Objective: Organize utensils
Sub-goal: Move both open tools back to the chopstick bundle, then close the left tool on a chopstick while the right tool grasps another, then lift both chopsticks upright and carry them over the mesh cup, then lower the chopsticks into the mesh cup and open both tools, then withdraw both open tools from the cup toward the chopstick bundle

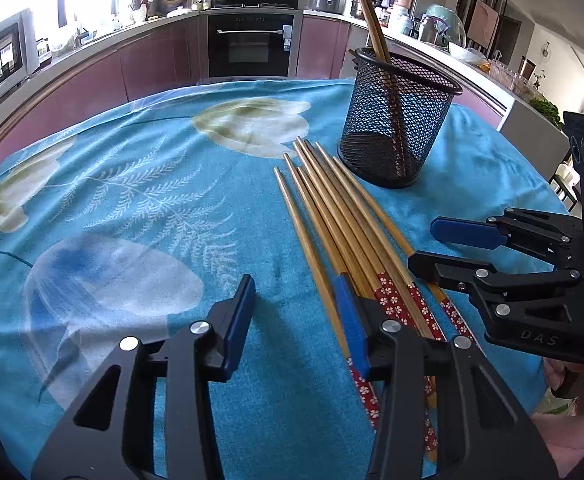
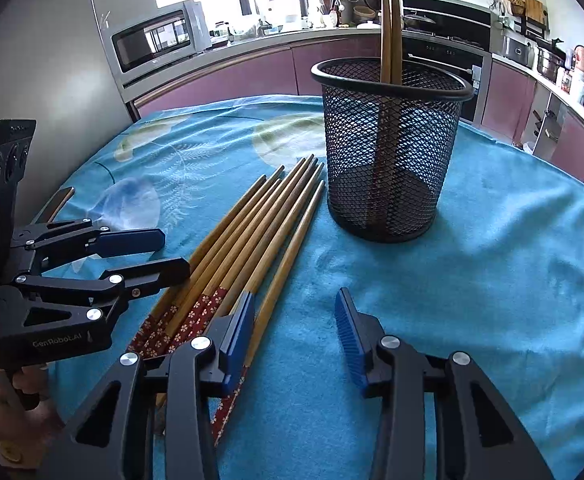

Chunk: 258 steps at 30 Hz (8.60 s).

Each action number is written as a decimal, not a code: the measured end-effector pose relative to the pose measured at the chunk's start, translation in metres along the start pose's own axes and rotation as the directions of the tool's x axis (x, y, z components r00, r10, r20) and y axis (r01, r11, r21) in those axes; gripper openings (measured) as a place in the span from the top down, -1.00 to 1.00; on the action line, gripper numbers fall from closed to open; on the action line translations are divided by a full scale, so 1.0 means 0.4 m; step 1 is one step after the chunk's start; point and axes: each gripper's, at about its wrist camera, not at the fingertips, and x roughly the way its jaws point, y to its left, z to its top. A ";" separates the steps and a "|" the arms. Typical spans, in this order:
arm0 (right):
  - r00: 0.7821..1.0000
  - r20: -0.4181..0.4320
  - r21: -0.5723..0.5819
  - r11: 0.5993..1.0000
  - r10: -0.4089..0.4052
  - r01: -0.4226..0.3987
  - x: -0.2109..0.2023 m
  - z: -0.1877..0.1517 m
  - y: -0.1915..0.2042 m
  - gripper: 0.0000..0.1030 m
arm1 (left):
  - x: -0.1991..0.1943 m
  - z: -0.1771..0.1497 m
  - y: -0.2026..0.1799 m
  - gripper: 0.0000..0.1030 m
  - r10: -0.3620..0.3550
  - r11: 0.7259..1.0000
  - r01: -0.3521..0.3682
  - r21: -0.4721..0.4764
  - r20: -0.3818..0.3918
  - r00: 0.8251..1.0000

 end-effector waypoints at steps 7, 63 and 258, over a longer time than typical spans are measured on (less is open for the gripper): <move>1.000 -0.008 -0.012 1.000 -0.019 0.019 0.004 0.008 0.003 0.37 | 0.005 0.007 0.008 0.30 -0.007 1.000 0.007 -0.010 -0.010 1.000; 0.994 -0.019 0.045 0.994 0.105 -0.104 0.027 0.042 -0.005 0.88 | 0.044 0.032 0.008 0.85 -0.090 0.994 0.088 -0.058 -0.039 0.995; 0.999 0.002 -0.010 0.999 0.039 -0.039 0.000 0.001 0.022 0.14 | 0.014 0.011 -0.009 -0.28 0.035 0.999 -0.035 0.003 0.003 0.999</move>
